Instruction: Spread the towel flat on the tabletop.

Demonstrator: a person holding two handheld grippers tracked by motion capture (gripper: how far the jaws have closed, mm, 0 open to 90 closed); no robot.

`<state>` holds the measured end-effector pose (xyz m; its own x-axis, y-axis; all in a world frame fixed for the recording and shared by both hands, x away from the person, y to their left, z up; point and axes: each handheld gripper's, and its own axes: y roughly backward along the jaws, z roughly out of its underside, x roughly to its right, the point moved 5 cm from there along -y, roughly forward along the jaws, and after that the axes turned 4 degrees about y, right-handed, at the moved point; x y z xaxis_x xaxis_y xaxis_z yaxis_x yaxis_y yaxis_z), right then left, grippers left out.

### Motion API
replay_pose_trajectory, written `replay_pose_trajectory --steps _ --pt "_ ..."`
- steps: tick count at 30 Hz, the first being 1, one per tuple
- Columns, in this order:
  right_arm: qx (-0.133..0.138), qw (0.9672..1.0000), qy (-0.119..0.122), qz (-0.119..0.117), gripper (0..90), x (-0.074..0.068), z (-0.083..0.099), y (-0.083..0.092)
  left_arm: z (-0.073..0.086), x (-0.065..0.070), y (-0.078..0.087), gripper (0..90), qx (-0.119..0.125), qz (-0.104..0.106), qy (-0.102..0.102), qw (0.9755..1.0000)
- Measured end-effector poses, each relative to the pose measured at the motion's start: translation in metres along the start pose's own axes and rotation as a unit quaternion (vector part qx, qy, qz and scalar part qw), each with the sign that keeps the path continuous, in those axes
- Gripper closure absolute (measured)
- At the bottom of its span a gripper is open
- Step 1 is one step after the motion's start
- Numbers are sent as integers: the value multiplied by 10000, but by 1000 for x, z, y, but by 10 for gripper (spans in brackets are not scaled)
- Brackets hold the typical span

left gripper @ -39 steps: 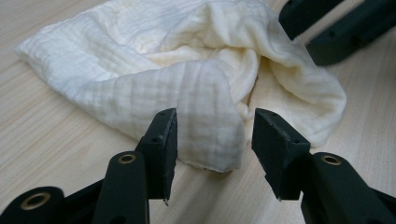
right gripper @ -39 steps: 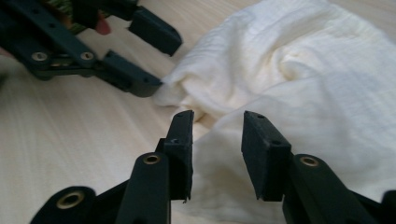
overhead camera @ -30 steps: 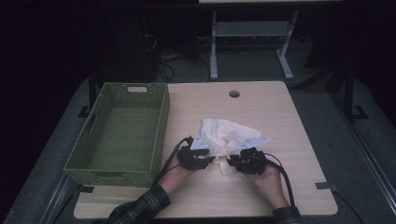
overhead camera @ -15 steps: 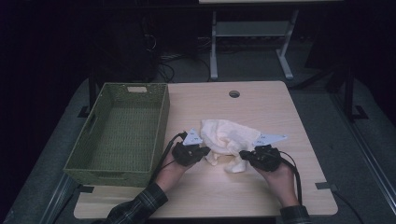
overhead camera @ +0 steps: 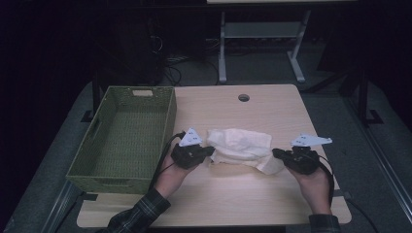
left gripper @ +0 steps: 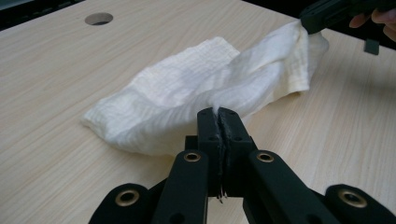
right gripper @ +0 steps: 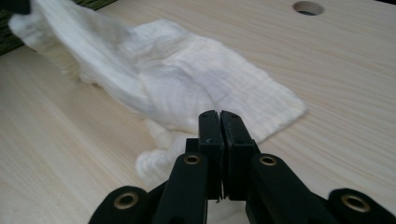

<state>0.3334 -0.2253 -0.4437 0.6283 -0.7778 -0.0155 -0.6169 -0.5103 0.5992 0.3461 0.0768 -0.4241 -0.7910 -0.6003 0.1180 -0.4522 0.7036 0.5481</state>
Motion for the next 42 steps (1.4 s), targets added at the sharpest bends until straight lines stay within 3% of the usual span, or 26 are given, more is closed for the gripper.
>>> replay_pose_trajectory --steps 8,13,24,27,32,37,42 --pt "59 9998 -169 133 878 21 5 11 0 -1 -4 881 -124 -73 92 9999" --pt "-178 9996 -194 131 877 30 9 -10 5 -10 -20 881 -349 -385 117 9986" --pt "-518 9982 -295 42 876 47 11 -54 17 -31 -51 879 -761 -913 282 9925" --pt "-590 9975 -399 -15 853 49 14 -63 23 -35 -55 813 -855 -1027 281 9906" --pt "-468 9980 -410 93 708 51 13 -60 22 -33 -51 672 -828 -978 280 9914" --pt "-208 9987 -450 87 706 49 9 -41 20 -21 -41 585 -792 -802 105 9936" --pt "-236 9990 -352 109 707 41 15 -28 19 -7 -33 563 -725 -589 2 9956"
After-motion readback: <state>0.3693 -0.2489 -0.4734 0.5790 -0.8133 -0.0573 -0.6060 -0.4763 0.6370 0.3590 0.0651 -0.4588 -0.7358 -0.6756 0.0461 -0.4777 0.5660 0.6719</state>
